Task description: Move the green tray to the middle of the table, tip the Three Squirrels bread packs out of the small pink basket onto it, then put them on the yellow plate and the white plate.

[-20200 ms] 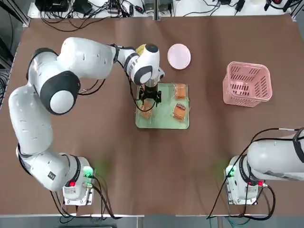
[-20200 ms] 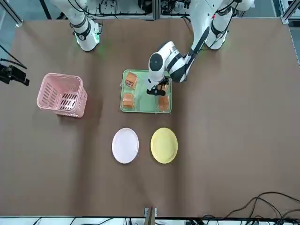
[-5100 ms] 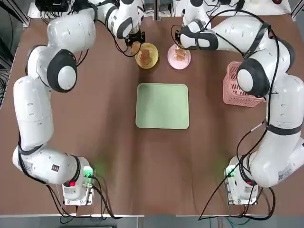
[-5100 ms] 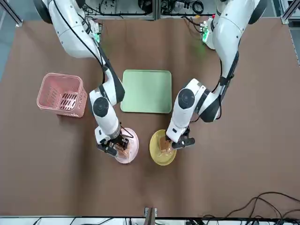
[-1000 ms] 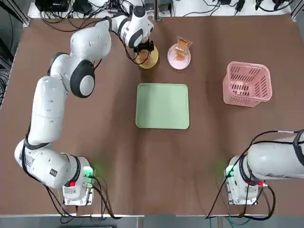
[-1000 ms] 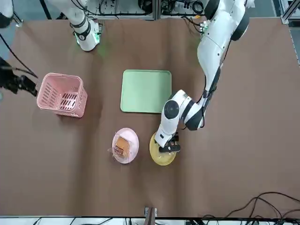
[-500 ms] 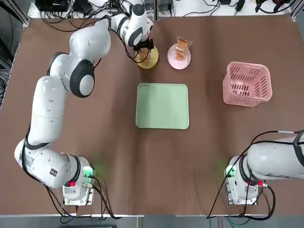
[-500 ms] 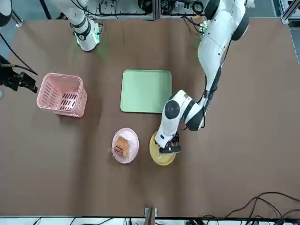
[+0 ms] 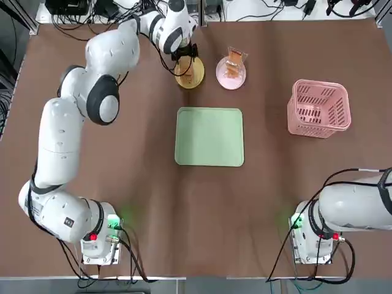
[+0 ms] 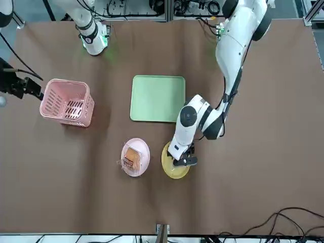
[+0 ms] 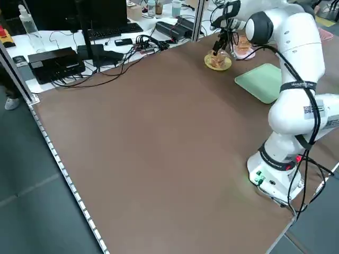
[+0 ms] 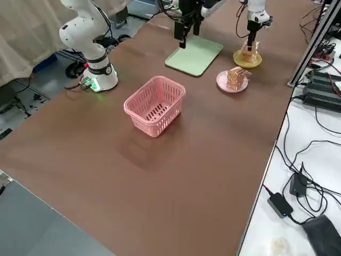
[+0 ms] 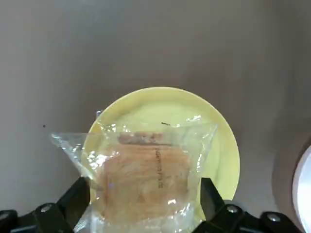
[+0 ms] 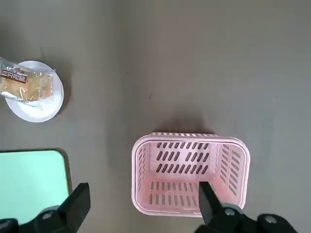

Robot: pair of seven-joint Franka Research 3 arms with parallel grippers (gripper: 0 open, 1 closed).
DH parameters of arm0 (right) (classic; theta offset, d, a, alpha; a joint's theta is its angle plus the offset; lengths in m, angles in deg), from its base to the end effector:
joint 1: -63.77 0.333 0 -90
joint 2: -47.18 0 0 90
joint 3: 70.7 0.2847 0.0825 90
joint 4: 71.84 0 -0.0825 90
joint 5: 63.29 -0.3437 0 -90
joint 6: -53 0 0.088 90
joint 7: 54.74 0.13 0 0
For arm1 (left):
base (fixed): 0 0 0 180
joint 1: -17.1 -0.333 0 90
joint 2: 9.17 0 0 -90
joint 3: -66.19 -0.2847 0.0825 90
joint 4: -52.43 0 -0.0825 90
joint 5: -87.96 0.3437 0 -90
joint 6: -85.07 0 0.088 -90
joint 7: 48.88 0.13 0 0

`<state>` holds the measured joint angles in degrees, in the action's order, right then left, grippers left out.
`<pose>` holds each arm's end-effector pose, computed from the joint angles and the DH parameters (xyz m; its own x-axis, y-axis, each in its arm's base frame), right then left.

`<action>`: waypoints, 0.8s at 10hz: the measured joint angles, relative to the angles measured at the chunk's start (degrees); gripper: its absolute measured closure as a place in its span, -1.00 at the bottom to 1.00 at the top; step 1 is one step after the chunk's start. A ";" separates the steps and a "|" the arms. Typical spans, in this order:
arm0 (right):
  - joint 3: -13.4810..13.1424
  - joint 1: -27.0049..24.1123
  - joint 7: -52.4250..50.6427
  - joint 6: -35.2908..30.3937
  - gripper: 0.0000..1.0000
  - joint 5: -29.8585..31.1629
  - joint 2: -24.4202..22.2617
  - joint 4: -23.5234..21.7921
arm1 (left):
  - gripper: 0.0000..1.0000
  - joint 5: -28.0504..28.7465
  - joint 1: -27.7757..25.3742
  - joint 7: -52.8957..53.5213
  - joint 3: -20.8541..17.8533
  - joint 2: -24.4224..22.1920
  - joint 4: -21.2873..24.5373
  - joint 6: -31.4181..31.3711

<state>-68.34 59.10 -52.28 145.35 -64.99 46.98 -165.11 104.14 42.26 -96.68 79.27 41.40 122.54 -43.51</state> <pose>0.5152 -0.0170 0.5509 0.9963 -0.0843 -0.0138 -0.0847 -0.9960 -0.0289 0.5958 -0.3993 0.2390 0.9817 0.1072 0.1574 0.0973 -0.9928 0.0695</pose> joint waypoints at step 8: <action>0.29 0.68 -0.05 0.00 -0.97 -0.37 -0.01 -0.01 | -1.00 -3.99 -4.02 10.10 -0.10 -12.90 -0.39 14.88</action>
<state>-68.05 59.78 -52.33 145.35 -65.36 46.97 -165.11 100.15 38.24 -86.58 79.17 28.50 122.15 -28.63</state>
